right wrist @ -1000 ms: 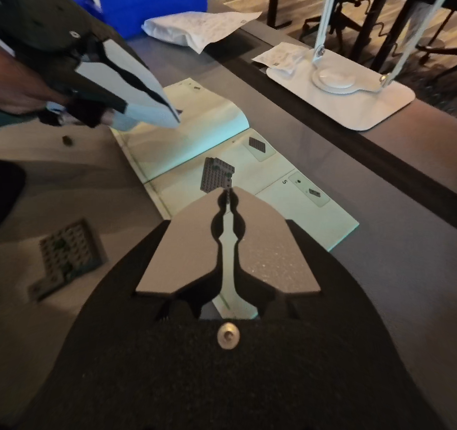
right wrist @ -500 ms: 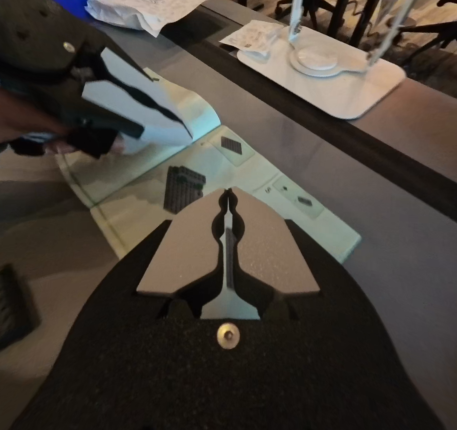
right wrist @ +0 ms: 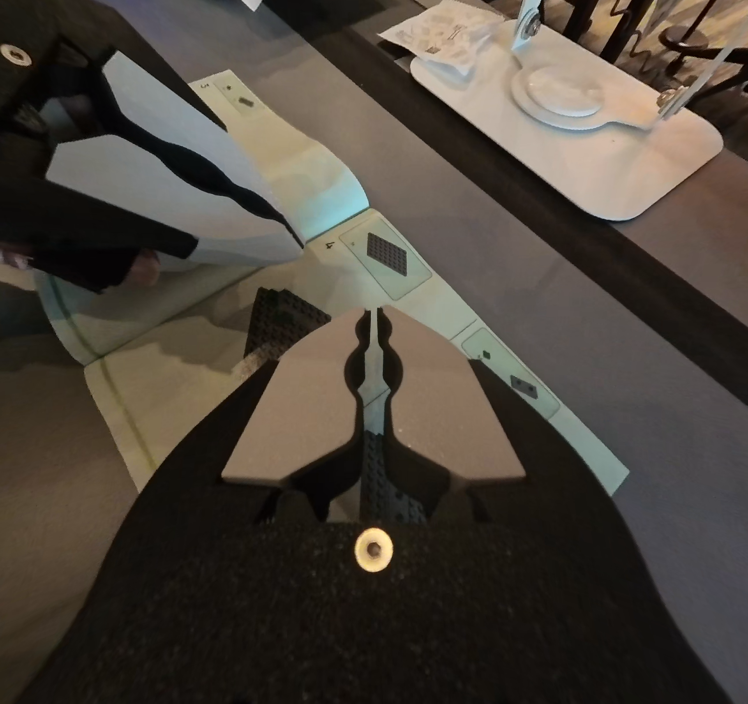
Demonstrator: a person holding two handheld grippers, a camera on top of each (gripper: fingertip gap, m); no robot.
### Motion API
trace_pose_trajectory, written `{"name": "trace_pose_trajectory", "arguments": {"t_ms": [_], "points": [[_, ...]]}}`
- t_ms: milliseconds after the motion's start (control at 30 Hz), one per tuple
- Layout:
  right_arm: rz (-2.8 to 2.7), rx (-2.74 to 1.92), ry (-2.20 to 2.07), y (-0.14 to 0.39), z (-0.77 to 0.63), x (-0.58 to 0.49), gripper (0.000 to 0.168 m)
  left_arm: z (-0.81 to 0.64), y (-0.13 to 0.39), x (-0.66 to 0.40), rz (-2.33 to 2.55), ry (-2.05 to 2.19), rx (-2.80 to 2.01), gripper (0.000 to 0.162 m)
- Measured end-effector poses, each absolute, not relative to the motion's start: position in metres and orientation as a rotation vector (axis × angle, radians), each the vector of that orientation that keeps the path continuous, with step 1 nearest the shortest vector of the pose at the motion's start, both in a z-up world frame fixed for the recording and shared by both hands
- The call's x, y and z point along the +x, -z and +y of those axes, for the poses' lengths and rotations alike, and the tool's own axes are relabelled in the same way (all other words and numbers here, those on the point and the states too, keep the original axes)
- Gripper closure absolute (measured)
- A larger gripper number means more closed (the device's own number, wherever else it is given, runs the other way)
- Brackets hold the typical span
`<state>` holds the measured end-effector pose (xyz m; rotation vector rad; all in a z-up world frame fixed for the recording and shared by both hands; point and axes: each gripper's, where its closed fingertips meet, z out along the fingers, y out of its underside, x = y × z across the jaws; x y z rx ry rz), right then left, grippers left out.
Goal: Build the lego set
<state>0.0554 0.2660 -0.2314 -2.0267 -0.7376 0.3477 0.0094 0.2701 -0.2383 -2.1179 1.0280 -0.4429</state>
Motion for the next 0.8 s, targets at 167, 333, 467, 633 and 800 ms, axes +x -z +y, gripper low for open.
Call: {"name": "trace_pose_trajectory", "arguments": {"t_ms": [167,333,467,633,800], "points": [[-0.746,-2.018,-0.348,0.231,0.264,0.055,0.165,0.269,0.235,0.009,1.028,0.433,-2.104,0.162],[-0.765,-2.01,-0.359,0.225,0.26,0.061,0.162,0.268,0.235,0.009,1.045,0.42,-2.089,0.162],[-0.744,-1.967,-0.38,0.203,0.26,0.082,0.163,0.269,0.234,0.008,1.052,0.41,-2.078,0.162],[-0.685,-1.912,-0.368,0.18,0.266,0.112,0.164,0.267,0.232,0.008,1.065,0.407,-2.071,0.162],[-0.681,-1.878,-0.37,0.172,0.265,0.121,0.163,0.263,0.227,0.009,1.099,0.379,-2.029,0.162]]}}
